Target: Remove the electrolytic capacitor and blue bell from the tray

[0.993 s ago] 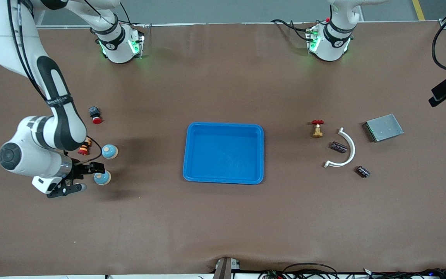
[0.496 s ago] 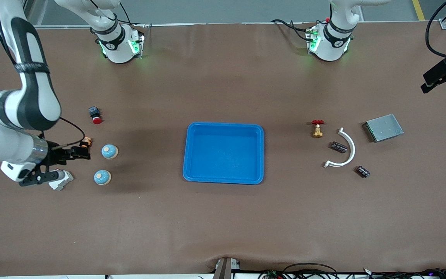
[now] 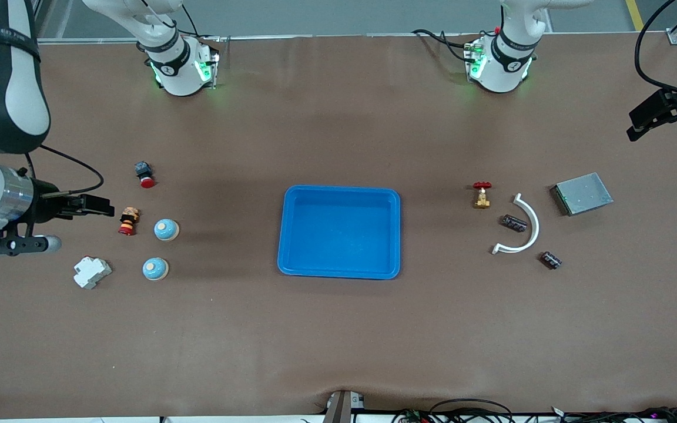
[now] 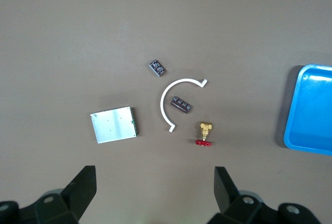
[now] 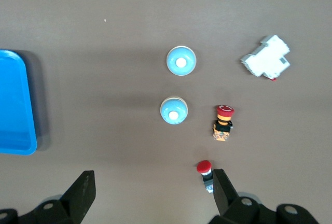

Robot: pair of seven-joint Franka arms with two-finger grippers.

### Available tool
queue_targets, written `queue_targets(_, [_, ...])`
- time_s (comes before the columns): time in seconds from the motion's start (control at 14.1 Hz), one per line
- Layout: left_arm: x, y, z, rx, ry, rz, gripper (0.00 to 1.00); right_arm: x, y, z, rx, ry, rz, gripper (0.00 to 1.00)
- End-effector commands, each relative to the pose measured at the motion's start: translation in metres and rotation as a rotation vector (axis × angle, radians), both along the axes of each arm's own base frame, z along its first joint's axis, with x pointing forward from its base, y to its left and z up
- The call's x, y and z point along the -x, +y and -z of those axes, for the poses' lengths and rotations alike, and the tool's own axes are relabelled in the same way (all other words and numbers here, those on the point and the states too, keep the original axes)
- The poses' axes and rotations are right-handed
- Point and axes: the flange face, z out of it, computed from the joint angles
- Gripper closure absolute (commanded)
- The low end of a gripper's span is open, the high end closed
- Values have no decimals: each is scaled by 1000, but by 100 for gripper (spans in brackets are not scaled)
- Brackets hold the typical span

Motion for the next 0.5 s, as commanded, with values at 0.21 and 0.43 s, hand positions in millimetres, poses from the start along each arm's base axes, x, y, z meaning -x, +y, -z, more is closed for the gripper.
queue_targets(0.21, [11,5,-1,14,4,-5,0,20,3,-42,39,-36,24,0])
queue_targets(0.43, [16,15,7,14,4,-21,0,33,-14,-72,39,-86,48,0])
